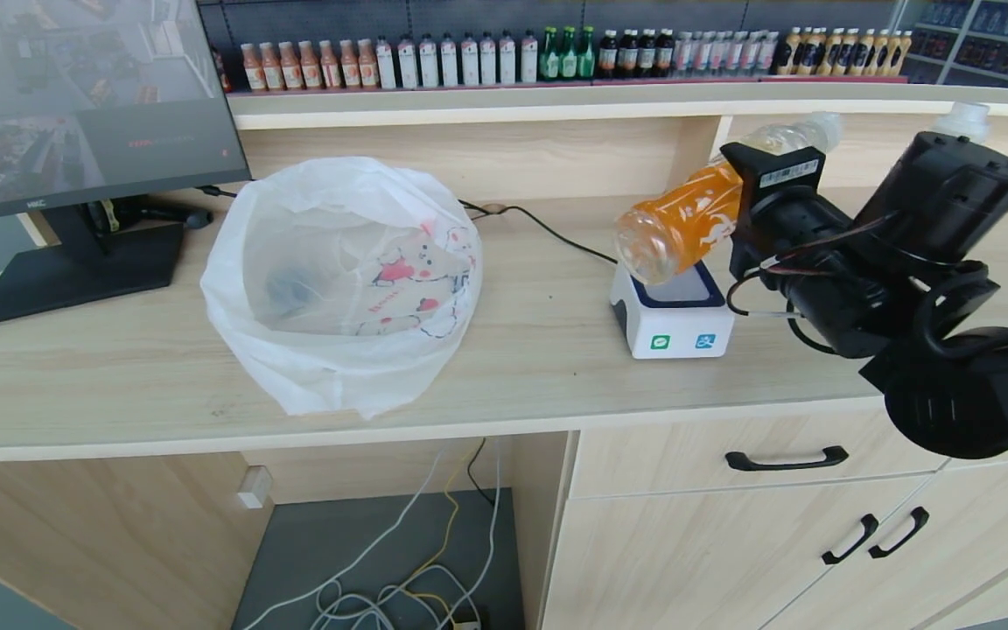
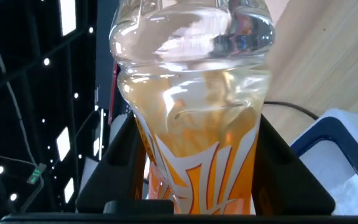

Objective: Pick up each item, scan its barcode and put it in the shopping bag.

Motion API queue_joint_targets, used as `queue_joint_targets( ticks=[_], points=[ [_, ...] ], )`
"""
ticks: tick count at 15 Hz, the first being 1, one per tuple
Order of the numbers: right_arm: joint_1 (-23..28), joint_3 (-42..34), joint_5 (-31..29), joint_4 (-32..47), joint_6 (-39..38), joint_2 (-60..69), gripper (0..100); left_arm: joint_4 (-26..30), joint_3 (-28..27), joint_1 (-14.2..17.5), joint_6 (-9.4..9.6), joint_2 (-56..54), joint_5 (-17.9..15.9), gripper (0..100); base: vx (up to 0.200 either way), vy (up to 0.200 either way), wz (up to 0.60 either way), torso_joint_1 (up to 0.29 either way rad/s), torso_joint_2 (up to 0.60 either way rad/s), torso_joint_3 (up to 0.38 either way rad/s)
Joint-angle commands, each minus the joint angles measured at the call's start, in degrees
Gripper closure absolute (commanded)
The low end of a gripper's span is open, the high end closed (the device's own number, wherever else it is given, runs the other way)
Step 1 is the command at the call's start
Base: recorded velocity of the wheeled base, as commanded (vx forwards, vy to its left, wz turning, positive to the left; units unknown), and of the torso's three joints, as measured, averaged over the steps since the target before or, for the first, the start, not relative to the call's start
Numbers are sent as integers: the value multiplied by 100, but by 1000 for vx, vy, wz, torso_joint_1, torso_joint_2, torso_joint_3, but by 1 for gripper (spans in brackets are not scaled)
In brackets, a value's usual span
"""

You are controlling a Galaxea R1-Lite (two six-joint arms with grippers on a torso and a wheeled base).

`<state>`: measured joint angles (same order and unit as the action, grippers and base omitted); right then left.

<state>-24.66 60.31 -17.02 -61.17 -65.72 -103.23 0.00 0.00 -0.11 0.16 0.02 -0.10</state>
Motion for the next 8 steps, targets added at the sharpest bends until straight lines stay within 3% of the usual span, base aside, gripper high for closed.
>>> queue_joint_targets(
  ticks=[1, 3, 4, 5, 8],
  points=[
    [-91, 201, 348, -9, 551, 207, 100, 0, 0, 2, 11, -2, 1, 0, 0, 0, 0, 0, 0, 0],
    [-118, 341, 805, 18, 1756, 268, 100, 0, 0, 2, 19, -2, 1, 0, 0, 0, 0, 0, 0, 0],
    [-118, 341, 832, 18, 1870, 268, 100, 0, 0, 2, 11, -2, 1, 0, 0, 0, 0, 0, 0, 0],
    [-109, 315, 1271, 18, 3232, 303, 100, 0, 0, 2, 19, -2, 1, 0, 0, 0, 0, 0, 0, 0],
    [-109, 324, 1579, 9, 4621, 383, 100, 0, 0, 2, 37, -2, 1, 0, 0, 0, 0, 0, 0, 0]
  ],
)
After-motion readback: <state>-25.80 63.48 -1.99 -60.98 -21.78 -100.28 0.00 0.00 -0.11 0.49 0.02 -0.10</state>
